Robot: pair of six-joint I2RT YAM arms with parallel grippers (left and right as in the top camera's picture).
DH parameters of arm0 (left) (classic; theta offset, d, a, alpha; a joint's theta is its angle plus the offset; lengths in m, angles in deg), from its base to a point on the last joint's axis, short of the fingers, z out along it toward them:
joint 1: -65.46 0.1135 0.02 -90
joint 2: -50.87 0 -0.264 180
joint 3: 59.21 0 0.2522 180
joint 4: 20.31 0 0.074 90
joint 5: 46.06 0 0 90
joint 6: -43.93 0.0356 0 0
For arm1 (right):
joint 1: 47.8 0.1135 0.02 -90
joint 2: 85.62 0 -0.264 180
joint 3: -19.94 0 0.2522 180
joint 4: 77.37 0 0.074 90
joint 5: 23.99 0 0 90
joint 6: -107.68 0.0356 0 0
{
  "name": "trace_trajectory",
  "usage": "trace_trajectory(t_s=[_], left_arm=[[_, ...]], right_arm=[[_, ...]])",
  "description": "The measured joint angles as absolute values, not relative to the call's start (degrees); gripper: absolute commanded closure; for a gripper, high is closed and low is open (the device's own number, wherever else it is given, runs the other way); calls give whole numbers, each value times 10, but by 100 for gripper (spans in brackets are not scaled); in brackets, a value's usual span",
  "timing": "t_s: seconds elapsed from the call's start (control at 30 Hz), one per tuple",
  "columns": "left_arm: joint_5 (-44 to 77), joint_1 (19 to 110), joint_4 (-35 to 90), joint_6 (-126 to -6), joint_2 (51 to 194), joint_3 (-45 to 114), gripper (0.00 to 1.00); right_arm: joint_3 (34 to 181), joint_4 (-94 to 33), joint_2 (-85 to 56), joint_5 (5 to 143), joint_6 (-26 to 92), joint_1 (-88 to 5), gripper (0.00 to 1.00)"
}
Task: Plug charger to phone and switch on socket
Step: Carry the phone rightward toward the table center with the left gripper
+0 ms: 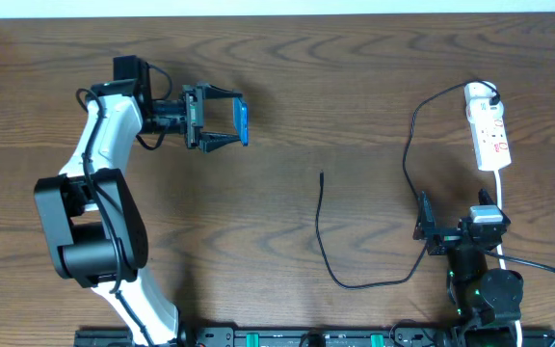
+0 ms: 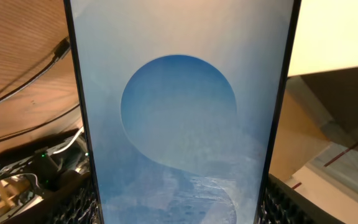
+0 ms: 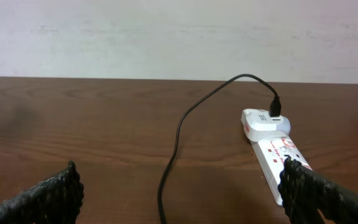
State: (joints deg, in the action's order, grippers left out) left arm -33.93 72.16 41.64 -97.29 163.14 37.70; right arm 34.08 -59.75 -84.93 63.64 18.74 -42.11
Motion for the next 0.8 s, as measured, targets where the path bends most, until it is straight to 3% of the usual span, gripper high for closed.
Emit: trace_trajectory(t_s=[0.8], left_arm=[[-283, 693, 303, -999, 1631, 377, 92]], right_arm=[[341, -600, -849, 627, 188, -421, 1]])
